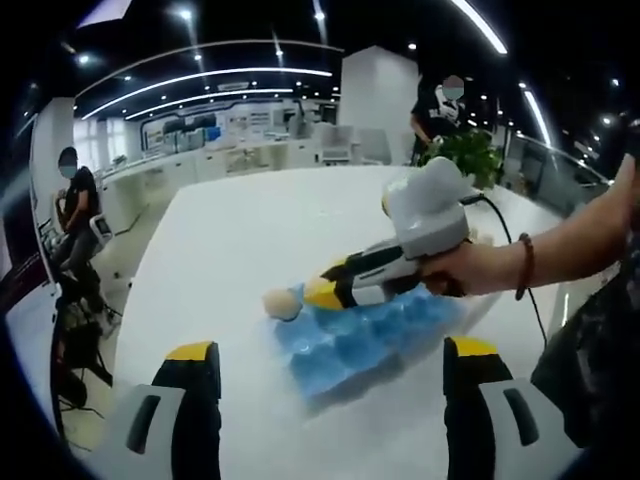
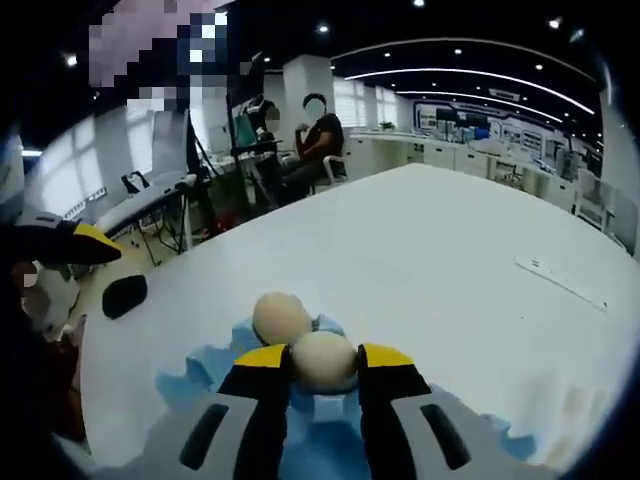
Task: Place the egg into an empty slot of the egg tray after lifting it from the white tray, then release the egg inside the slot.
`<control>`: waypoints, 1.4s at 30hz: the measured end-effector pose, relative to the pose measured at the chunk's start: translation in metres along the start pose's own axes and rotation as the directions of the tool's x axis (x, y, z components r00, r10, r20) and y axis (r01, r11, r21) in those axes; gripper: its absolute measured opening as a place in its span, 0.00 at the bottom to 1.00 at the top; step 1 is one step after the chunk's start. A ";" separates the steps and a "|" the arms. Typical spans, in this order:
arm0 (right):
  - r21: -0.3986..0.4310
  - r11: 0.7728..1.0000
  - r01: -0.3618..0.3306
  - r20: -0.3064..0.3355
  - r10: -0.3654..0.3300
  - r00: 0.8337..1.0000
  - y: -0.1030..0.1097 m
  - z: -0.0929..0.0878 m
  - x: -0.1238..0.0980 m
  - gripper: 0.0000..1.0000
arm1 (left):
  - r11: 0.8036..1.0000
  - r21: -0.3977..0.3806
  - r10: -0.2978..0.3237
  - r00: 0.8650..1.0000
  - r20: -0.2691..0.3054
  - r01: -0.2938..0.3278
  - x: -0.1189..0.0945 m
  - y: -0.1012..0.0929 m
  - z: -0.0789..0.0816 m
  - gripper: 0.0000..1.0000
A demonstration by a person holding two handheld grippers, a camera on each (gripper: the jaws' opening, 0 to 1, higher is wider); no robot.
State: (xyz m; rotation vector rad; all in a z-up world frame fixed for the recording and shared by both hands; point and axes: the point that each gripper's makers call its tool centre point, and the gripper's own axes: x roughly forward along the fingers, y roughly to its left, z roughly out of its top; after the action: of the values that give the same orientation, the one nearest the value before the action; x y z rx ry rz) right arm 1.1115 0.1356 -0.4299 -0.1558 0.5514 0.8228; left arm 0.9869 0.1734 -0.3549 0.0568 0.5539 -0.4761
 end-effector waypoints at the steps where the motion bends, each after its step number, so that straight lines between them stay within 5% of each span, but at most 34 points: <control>1: -0.001 1.000 -0.001 0.000 0.001 1.000 0.000 0.000 0.000 0.28 | 1.000 0.001 -0.002 1.000 -0.002 0.002 0.000 0.000 0.000 0.94; 15: -0.010 1.000 -0.013 0.005 0.013 1.000 0.000 0.000 0.000 0.29 | 1.000 0.008 -0.004 1.000 0.000 0.004 0.002 -0.002 0.001 0.94; 26: -0.005 0.999 -0.034 0.083 0.034 0.996 0.001 0.020 -0.006 0.55 | 1.000 0.012 -0.002 1.000 0.008 0.001 0.003 -0.004 0.005 0.97; 42: 0.010 1.000 -0.008 0.089 0.007 0.996 -0.006 0.023 -0.017 0.67 | 1.000 0.014 -0.020 1.000 0.019 0.019 0.009 -0.010 0.010 1.00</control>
State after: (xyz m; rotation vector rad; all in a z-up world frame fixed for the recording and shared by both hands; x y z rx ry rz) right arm 1.1161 0.1283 -0.4021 -0.1069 0.4730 0.8296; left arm 0.9937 0.1587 -0.3503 0.0602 0.5326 -0.4992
